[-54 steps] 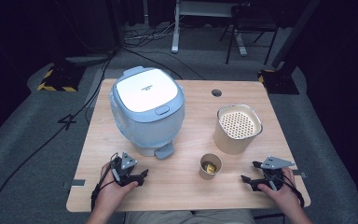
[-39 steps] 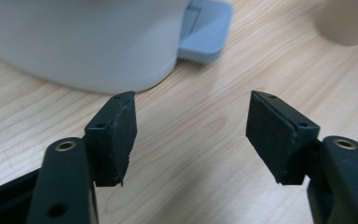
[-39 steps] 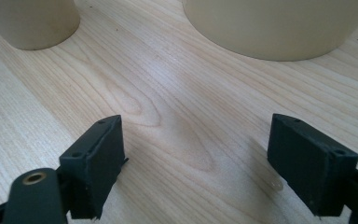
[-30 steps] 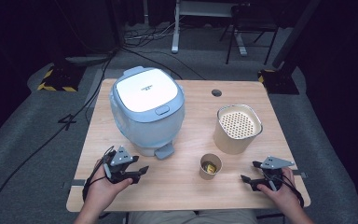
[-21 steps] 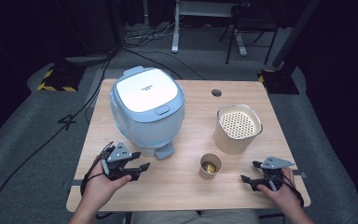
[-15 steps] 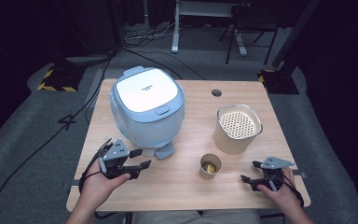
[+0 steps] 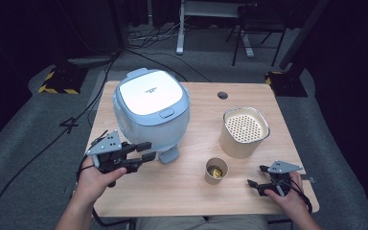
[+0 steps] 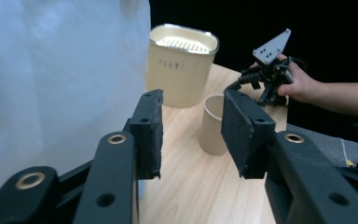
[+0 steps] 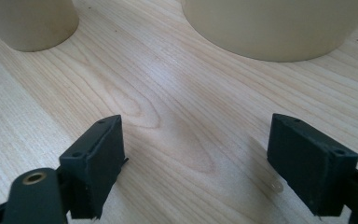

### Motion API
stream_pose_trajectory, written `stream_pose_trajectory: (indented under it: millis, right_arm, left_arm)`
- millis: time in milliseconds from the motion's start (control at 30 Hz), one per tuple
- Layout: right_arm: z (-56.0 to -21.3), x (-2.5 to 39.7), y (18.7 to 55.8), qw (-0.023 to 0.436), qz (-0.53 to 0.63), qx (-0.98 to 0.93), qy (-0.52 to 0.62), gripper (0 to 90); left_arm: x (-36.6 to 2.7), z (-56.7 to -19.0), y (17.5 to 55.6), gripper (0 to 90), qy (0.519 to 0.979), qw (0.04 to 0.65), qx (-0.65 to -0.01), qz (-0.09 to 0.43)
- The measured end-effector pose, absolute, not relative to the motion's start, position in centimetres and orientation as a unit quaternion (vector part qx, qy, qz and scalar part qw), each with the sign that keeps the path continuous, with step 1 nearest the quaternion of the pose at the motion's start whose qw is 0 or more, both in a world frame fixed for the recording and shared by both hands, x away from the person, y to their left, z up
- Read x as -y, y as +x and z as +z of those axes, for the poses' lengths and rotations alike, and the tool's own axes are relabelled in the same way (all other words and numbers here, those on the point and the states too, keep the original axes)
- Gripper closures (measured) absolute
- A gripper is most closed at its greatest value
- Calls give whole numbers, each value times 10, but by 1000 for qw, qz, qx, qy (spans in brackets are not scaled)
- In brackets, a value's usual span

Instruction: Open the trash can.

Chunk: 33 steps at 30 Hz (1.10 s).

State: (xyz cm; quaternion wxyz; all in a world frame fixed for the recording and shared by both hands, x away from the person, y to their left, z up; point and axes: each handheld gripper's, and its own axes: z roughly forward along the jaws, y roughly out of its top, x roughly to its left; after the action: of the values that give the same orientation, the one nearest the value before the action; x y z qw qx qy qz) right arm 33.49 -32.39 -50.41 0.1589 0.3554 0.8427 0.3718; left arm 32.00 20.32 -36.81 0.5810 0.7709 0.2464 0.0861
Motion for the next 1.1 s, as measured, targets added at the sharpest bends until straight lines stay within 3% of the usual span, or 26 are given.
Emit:
stream_pose_trajectory:
  millis: [133,633,833,1100]
  right_arm:
    - [-504,324,335,158,372,-843,355,194]
    - [-504,324,335,158,372,-844,354,197]
    - [-504,324,335,157,373,-844,353,198]
    - [-504,324,335,156,373,-844,352,199]
  left_arm:
    - [-203,-347,328,673,771,596,-210,77]
    - [-180,-298,359,809,778,592,-178,108]
    - [-176,-295,372,894,772,594,-197,112]
    - [-168,-295,387,900,781,571,-222,119]
